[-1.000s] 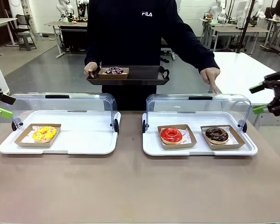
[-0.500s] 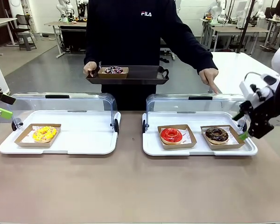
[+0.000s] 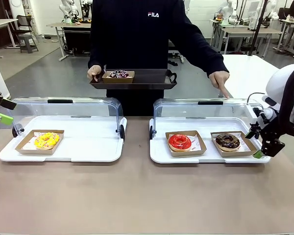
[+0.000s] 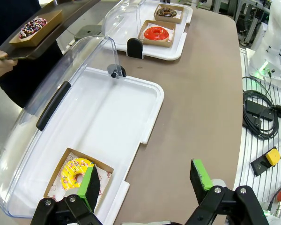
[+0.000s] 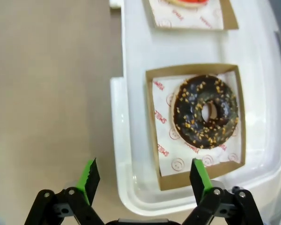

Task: Provide the desired donut to the person.
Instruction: Pick up and lift the Paper togo box containing the Donut pointed at by the person.

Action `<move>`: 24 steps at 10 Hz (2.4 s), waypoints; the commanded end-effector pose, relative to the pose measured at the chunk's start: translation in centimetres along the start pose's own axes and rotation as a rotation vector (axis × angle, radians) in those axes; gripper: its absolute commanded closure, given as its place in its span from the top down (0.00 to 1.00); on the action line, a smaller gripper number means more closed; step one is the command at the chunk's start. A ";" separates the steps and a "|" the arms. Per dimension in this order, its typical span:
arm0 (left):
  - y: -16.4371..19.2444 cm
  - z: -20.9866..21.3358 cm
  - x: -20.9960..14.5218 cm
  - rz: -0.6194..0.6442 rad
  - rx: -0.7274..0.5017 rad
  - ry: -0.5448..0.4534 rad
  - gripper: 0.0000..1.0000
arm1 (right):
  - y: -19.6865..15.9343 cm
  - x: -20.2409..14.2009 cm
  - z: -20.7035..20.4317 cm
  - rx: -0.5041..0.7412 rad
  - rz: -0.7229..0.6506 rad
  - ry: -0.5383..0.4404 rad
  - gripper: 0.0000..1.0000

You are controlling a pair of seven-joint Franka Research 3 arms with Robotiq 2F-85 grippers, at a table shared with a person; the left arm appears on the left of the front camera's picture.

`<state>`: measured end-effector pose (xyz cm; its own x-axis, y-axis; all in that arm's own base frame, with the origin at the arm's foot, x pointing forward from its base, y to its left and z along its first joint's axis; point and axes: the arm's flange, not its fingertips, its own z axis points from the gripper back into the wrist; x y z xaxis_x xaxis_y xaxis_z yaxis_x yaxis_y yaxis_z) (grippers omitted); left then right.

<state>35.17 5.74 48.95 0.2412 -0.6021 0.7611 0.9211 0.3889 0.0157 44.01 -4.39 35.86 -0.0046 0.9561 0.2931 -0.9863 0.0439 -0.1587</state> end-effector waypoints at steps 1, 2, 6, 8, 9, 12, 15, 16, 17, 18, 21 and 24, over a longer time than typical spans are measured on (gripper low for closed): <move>0.0 0.0 -0.1 0.006 0.003 0.001 1.00 | -1.4 -0.3 -0.8 0.001 0.008 0.048 1.00; 0.0 0.0 -0.1 0.006 0.003 0.001 1.00 | -1.7 -0.4 -1.0 -0.001 0.020 0.056 1.00; 0.0 0.0 -0.1 0.006 0.003 0.001 1.00 | -2.1 -0.8 -1.5 0.016 0.029 0.053 1.00; 0.0 0.0 -0.1 0.006 0.003 0.001 1.00 | -2.4 -0.8 -2.1 0.009 0.050 0.035 1.00; 0.0 0.0 -0.1 0.006 0.003 0.001 1.00 | -2.6 -0.9 -2.5 0.015 0.058 0.024 1.00; 0.0 0.0 -0.1 0.006 0.003 0.001 1.00 | -3.2 -1.5 -3.4 0.014 0.081 0.033 0.22; 0.0 0.0 -0.1 0.006 0.003 0.001 1.00 | -3.5 -2.0 -3.5 -0.002 0.091 0.059 0.00; 0.0 0.0 -0.1 0.006 0.003 0.001 1.00 | -3.6 -2.1 -3.7 0.010 0.089 0.068 0.07; 0.0 0.0 -0.1 0.006 0.003 0.001 1.00 | -3.7 -2.1 -4.0 0.020 0.090 0.071 0.00; 0.0 0.0 -0.1 0.006 0.003 0.001 1.00 | -3.7 -2.2 -3.9 0.022 0.095 0.066 0.00; 0.0 0.0 -0.1 0.006 0.003 0.001 1.00 | -3.8 -2.3 -3.8 0.038 0.083 0.060 0.00; 0.0 0.0 -0.1 0.006 0.003 0.001 1.00 | -3.3 -2.1 -2.5 0.043 0.098 0.049 0.00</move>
<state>35.17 5.74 48.95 0.2413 -0.6021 0.7611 0.9211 0.3889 0.0156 47.78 -5.34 32.74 -0.0680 0.9718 0.2259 -0.9882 -0.0343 -0.1496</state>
